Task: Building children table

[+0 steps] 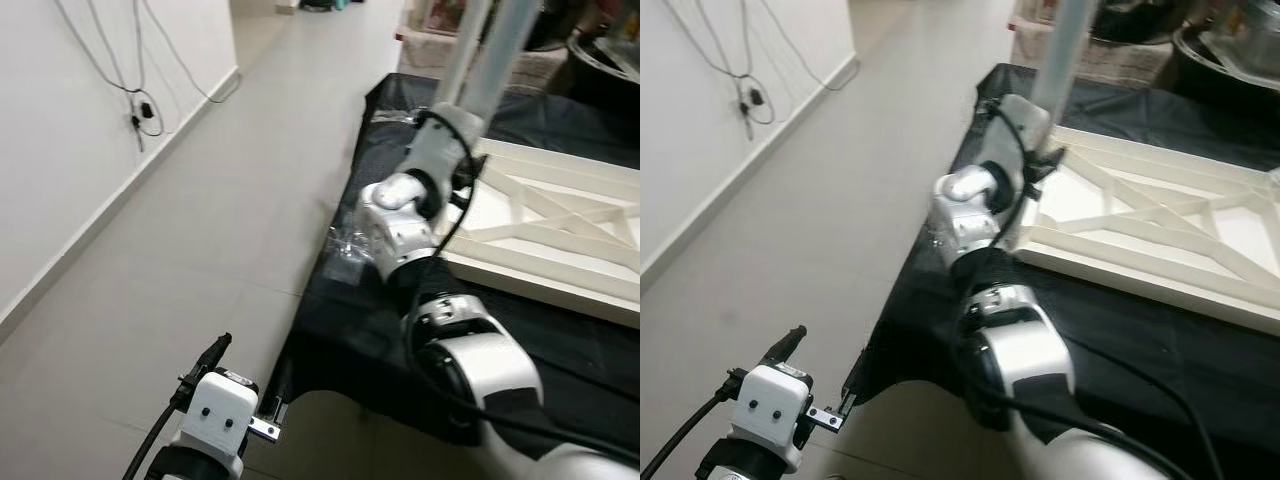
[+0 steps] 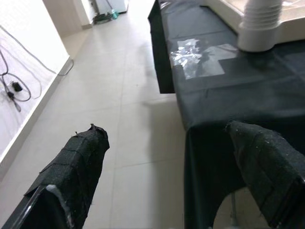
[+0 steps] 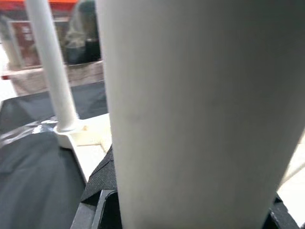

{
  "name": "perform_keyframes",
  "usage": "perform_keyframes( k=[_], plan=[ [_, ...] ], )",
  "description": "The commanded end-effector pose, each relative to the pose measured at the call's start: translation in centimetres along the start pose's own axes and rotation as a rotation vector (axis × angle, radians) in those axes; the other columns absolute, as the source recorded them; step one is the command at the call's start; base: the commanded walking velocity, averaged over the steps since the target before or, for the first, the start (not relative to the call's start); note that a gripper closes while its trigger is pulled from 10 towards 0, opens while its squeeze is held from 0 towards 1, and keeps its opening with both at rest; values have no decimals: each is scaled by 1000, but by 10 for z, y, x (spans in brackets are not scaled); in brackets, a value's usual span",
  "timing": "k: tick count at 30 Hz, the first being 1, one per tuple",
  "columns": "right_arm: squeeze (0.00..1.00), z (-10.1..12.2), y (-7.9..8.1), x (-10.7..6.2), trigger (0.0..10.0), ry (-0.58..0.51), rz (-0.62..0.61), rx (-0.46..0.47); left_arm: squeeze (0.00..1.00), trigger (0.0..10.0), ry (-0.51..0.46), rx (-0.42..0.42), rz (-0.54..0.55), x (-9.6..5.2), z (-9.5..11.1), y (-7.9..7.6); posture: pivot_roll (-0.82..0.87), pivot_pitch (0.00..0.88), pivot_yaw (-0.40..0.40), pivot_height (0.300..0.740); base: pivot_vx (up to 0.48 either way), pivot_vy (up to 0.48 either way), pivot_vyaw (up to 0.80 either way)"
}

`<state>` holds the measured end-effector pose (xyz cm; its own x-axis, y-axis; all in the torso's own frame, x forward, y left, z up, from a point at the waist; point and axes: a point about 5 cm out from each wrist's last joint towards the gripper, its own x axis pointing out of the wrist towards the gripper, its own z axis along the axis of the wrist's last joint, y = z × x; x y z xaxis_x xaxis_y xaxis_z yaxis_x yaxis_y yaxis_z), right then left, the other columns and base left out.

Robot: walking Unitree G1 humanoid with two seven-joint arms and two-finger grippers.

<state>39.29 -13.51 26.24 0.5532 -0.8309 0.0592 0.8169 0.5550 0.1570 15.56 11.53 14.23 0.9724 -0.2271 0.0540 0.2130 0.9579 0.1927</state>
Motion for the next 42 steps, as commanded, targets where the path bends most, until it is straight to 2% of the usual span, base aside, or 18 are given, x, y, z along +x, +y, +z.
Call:
perform_keyframes(
  k=[1,4,6,7,10,20,25,28,33,42],
  plan=[
    [0,-40,-33,25,10000,117,-161,-114,0,10000,19,4,-5,-2,-4,0,149,166,-34,740,0,0,0],
    [0,-43,-41,31,10000,116,-192,-120,0,10000,14,3,-6,0,-3,1,149,167,-30,740,0,0,0],
    [0,-43,-41,31,10000,116,-192,-120,0,10000,14,3,-6,0,-3,1,149,167,-30,740,0,0,0],
    [0,-45,-45,32,10000,109,-200,-127,0,10000,6,-4,-21,1,-2,0,151,165,-24,740,0,0,0],
    [0,-55,-58,34,10000,109,-239,-146,0,10000,-24,-76,-174,2,5,-12,151,165,-17,740,0,0,0],
    [0,-60,-74,42,10000,124,-336,-192,0,10000,-46,-104,-267,8,8,-18,149,166,-7,740,0,0,0],
    [0,-59,-75,42,10000,121,-337,-184,0,10000,-52,-116,-290,10,9,-18,147,166,0,740,0,0,0],
    [0,-55,-69,37,10000,113,-297,-168,0,10000,-54,-121,-318,11,9,-18,147,166,0,740,0,0,0],
    [0,-57,-61,30,10000,112,-225,-200,0,10000,-48,-125,-339,10,7,-20,149,163,-5,740,0,0,0],
    [0,-60,-58,25,10000,123,-195,-204,0,10000,-44,-115,-335,11,5,-21,146,152,-7,740,0,0,0]
  ],
)
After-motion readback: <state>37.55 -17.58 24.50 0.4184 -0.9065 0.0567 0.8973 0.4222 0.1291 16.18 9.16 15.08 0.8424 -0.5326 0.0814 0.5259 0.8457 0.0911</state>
